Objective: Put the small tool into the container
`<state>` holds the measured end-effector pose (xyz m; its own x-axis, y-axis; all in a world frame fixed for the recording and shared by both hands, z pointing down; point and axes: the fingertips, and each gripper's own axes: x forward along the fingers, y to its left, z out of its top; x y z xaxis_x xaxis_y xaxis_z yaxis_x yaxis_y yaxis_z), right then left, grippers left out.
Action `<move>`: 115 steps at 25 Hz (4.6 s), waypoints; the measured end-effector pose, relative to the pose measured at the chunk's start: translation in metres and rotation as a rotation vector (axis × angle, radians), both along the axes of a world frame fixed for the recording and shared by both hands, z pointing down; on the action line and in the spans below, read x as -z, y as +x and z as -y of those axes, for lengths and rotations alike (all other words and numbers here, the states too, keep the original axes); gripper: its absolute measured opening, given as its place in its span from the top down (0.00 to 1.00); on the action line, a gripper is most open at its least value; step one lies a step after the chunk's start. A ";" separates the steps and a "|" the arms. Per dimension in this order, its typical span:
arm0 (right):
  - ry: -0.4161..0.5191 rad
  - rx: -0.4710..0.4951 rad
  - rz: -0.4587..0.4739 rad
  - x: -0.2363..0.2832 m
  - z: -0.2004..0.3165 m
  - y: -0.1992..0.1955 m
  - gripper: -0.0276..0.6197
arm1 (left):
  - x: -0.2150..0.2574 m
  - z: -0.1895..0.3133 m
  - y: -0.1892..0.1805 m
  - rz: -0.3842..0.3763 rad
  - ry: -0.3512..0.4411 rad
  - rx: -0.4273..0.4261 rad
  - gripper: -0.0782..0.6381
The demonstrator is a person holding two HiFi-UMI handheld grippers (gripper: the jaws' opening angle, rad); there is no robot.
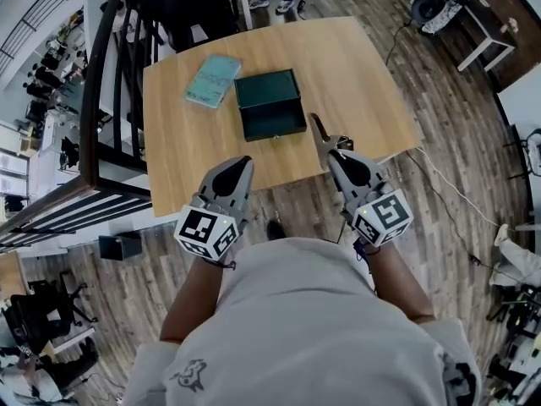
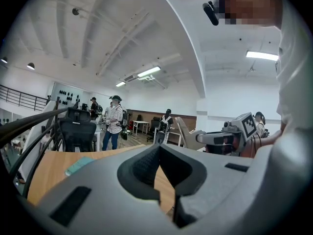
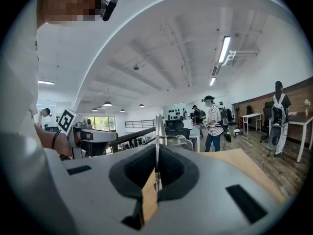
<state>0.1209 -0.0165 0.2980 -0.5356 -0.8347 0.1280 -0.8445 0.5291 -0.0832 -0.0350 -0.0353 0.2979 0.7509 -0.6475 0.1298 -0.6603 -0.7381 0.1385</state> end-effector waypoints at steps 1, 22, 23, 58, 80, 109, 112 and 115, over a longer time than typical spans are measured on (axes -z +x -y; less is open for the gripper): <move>-0.002 0.000 -0.001 0.000 0.004 -0.005 0.94 | 0.000 0.005 -0.005 -0.001 0.002 -0.001 0.88; -0.038 0.131 -0.016 -0.006 0.074 -0.050 0.94 | -0.013 0.051 -0.048 -0.004 -0.036 0.115 0.88; -0.040 0.149 -0.015 -0.007 0.080 -0.053 0.94 | -0.013 0.053 -0.049 -0.002 -0.038 0.127 0.88; -0.349 0.637 -0.319 -0.164 0.236 -0.064 0.94 | -0.116 0.167 -0.027 -0.037 -0.317 0.414 0.88; -0.556 0.841 -0.474 -0.285 0.243 -0.093 0.94 | -0.202 0.184 -0.010 0.038 -0.473 0.397 0.88; -0.711 0.860 -0.616 -0.370 0.231 -0.098 0.83 | -0.241 0.178 0.001 0.036 -0.541 0.396 0.88; -0.697 0.846 -0.625 -0.371 0.235 -0.097 0.78 | -0.240 0.176 0.003 0.038 -0.537 0.393 0.88; -0.682 0.817 -0.629 -0.368 0.241 -0.095 0.74 | -0.238 0.174 0.002 0.036 -0.536 0.395 0.88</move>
